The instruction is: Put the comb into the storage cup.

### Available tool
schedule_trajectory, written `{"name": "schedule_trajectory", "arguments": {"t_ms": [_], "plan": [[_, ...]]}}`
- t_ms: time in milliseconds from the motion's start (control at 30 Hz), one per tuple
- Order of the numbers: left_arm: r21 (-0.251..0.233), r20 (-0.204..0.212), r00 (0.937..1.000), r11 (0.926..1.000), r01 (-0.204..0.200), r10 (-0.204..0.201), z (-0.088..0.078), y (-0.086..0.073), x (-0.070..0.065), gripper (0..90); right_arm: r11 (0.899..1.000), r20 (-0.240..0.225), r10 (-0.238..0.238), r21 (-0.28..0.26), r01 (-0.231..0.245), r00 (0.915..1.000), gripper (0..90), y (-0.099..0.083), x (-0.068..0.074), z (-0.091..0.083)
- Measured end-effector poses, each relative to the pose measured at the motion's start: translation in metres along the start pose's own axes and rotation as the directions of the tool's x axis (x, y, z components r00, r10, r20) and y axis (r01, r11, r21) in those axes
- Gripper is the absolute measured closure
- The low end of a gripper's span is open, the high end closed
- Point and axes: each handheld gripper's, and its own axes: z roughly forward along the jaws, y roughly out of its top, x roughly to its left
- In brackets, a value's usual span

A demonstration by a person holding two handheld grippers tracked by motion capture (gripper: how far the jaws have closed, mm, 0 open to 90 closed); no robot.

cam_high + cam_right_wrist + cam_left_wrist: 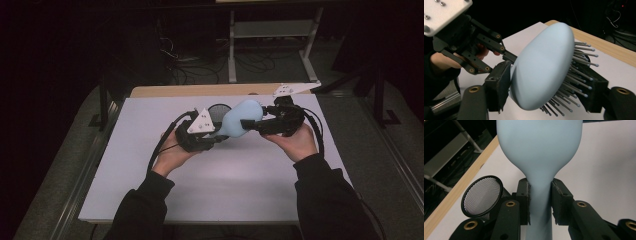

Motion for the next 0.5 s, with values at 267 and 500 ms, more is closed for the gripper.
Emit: {"name": "schedule_trajectory", "arguments": {"t_ms": [267, 500], "plan": [[0.024, -0.014, 0.9999, 0.9997, 0.007, -0.007, 0.004, 0.003, -0.004, 71.5, 0.999, -0.034, 0.033, 0.018, -0.033, 0.9989, 43.3, 0.01, 0.001, -0.001], [0.024, -0.003, 0.9993, 0.999, 0.037, -0.037, 0.008, 0.002, -0.004, 71.7, 0.998, -0.055, 0.03, 0.061, -0.026, 0.998, 49.8, 0.019, 0.006, 0.001]]}}
